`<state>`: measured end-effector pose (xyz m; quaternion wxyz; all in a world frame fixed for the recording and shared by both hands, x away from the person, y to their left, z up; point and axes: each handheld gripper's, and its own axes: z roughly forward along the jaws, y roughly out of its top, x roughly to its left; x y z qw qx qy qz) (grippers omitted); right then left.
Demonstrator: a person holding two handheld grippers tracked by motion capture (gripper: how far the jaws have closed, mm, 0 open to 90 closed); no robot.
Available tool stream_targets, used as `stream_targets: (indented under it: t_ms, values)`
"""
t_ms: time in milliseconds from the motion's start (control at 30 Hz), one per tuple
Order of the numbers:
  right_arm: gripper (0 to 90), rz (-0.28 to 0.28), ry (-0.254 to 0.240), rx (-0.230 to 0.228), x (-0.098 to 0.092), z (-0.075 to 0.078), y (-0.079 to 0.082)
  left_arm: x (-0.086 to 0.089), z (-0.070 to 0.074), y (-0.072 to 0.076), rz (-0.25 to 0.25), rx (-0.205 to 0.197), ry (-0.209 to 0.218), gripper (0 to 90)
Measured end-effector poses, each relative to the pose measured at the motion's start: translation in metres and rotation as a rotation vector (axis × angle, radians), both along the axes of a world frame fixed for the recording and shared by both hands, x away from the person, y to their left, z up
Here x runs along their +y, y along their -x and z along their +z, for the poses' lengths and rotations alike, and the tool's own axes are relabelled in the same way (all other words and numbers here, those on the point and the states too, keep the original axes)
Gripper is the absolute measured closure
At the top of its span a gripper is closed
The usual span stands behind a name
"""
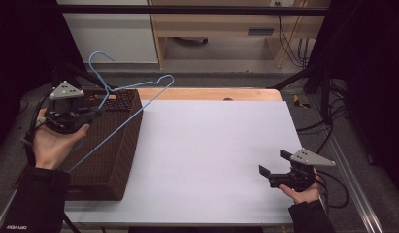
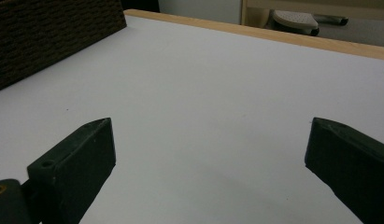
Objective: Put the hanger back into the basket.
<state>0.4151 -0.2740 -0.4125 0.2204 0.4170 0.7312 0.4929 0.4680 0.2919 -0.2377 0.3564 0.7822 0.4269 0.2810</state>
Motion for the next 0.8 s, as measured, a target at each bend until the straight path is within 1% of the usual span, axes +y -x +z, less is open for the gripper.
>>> stream_targets:
  t_ms: [67,167,267,300,367,400,433,500,533,567,600,633,667,733,800]
  values:
    - [2.3,-0.002,-0.005,0.004,0.000,0.000,0.000,0.007,-0.001,-0.001,0.012,0.007,-0.010,87.3]
    - [2.3,0.002,0.004,0.005,0.001,-0.001,-0.001,0.016,-0.001,-0.002,0.026,0.006,0.001,87.3]
    - [2.3,0.004,0.005,0.006,0.001,-0.001,-0.001,0.022,-0.001,-0.002,0.036,0.006,0.002,87.3]
    - [2.3,0.005,0.002,0.008,0.001,-0.002,-0.001,0.028,-0.001,-0.003,0.052,0.008,-0.002,87.2]
    - [2.3,0.004,0.001,0.009,0.001,-0.002,-0.001,0.035,-0.002,-0.004,0.063,0.009,-0.006,87.3]
    - [2.3,0.004,0.002,0.010,0.001,-0.002,-0.001,0.035,-0.002,-0.004,0.063,0.009,-0.006,87.3]
    - [2.3,0.004,0.003,0.010,0.001,-0.002,-0.002,0.042,-0.003,-0.005,0.076,0.006,-0.005,87.2]
    - [2.3,0.003,0.002,0.010,0.001,-0.002,-0.002,0.051,-0.005,-0.006,0.086,0.010,0.004,87.2]
    - [2.2,0.002,0.002,0.010,0.001,-0.002,-0.002,0.054,-0.006,-0.006,0.094,0.007,0.003,87.3]
    - [2.2,0.001,0.002,0.010,0.001,-0.002,-0.002,0.054,-0.006,-0.006,0.094,0.007,0.003,87.2]
    - [2.2,0.002,-0.001,0.008,0.001,-0.002,-0.002,0.062,-0.009,-0.006,0.112,0.006,0.005,87.2]
    - [2.2,0.002,-0.002,0.009,0.001,-0.002,-0.001,0.062,-0.009,-0.006,0.112,0.006,0.005,87.2]
    - [2.1,0.002,-0.001,0.009,0.001,-0.002,-0.002,0.069,-0.011,-0.006,0.128,0.006,0.000,87.2]
    - [2.1,0.001,0.003,0.010,0.001,-0.002,-0.002,0.077,-0.014,-0.005,0.145,0.013,0.002,87.2]
    - [2.1,0.004,0.004,0.011,0.002,-0.002,-0.002,0.085,-0.016,-0.005,0.158,0.010,0.008,87.2]
